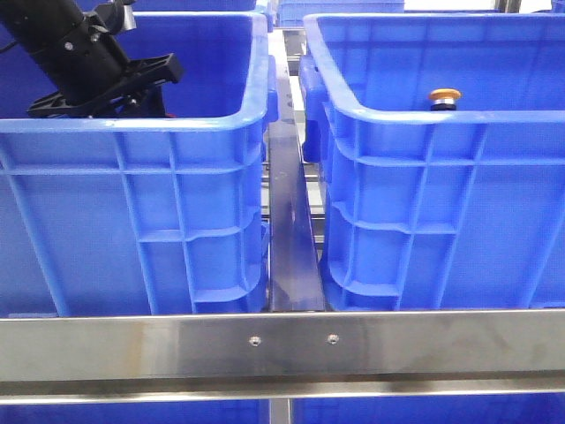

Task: Pick red and yellow buttons and place in box
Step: 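Grasp the red-capped push button with the left gripper and lift it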

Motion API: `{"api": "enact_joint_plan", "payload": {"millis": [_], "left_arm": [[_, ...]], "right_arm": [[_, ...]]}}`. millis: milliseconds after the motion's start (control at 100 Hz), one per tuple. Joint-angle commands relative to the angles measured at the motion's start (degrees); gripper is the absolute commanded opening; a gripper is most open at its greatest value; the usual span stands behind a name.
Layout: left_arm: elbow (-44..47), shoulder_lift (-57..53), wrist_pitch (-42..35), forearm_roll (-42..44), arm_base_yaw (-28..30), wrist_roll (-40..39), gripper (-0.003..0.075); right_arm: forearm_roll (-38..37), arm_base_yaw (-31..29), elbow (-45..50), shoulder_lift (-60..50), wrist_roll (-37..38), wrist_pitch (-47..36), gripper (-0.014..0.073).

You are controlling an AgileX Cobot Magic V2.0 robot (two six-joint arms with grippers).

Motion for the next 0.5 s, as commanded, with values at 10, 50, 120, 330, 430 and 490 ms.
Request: {"api": "enact_joint_plan", "payload": {"millis": [10,50,120,330,430,490], "left_arm": [[-2.0,-4.2,-1.4,-1.9,0.0,0.0,0.0097],[-2.0,-5.0,-1.4,-1.9,0.0,0.0,0.0095],[-2.0,-6.8,-1.3,-2.0,0.0,1.0,0.0095],[-2.0,-13.3,3.8,-3.6,-1.3,8.0,0.0095],[-1.3,-17.0,4.4,-5.4,-2.6,11.0,0.0095],[-1.1,-19.5,5.0,-5.4,-3.1,11.8,0.0095]], "right_arm": [[4.6,-0.2,-1.4,-1.7,0.2,2.3,0.0456],[4.6,-0.2,-1.4,-1.7,0.2,2.3,0.0456],[4.6,-0.2,-1.4,-1.7,0.2,2.3,0.0456],[4.6,-0.2,-1.4,-1.7,0.2,3.5,0.0456],[4.6,-0.2,-1.4,-1.7,0.2,6.0,0.0456],[4.6,-0.2,-1.4,-1.7,0.2,7.5,0.0456]]}}
